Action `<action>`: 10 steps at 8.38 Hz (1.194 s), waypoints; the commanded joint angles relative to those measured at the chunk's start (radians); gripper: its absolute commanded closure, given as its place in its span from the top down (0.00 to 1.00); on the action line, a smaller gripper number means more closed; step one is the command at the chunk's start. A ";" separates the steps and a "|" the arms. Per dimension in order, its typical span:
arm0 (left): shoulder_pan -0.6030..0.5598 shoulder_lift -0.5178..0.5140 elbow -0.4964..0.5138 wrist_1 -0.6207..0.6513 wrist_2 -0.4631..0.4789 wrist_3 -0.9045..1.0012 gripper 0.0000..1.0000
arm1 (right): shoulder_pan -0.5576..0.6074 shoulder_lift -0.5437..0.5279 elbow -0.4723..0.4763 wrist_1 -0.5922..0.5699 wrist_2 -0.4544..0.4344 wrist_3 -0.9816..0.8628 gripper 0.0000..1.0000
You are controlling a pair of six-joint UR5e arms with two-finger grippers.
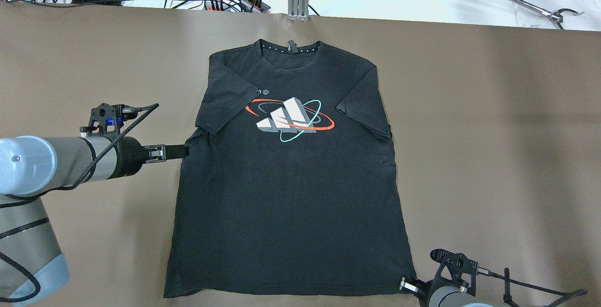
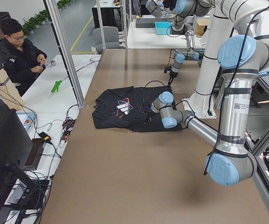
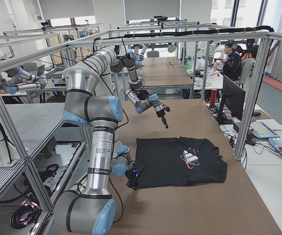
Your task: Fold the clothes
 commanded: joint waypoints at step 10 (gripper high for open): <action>0.000 -0.019 -0.016 0.044 0.023 0.000 0.93 | 0.001 0.006 -0.010 0.017 0.006 0.002 0.00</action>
